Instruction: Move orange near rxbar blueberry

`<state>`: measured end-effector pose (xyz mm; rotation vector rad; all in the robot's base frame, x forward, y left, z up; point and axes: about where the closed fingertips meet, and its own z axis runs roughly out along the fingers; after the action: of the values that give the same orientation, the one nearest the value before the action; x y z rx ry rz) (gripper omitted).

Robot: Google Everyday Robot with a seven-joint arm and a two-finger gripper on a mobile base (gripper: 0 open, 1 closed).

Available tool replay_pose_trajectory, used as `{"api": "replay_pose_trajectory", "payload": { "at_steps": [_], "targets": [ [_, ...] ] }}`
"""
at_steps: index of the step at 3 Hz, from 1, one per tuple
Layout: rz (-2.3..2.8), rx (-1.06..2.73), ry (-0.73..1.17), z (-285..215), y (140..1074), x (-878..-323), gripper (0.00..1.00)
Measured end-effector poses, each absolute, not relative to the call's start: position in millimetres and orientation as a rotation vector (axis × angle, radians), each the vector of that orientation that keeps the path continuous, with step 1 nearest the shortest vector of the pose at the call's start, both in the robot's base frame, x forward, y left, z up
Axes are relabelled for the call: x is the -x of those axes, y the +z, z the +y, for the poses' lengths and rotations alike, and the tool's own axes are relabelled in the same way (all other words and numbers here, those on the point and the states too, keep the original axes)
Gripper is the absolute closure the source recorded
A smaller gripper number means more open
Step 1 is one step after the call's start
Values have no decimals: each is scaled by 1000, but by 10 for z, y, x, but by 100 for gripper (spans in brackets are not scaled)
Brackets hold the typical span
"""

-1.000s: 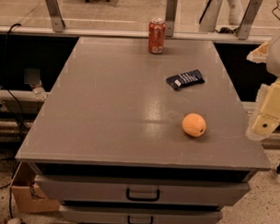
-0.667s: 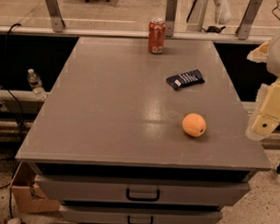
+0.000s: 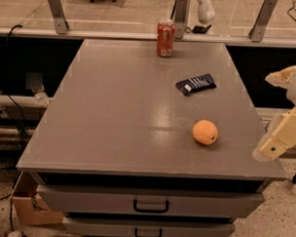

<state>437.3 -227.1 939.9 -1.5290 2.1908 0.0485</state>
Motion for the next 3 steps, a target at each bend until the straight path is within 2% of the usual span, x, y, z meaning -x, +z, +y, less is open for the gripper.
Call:
{"api": "replay_pose_trajectory", "payload": {
  "at_steps": [3],
  "targets": [
    [2035, 1474, 254, -2058, 8895, -4478, 0]
  ]
}}
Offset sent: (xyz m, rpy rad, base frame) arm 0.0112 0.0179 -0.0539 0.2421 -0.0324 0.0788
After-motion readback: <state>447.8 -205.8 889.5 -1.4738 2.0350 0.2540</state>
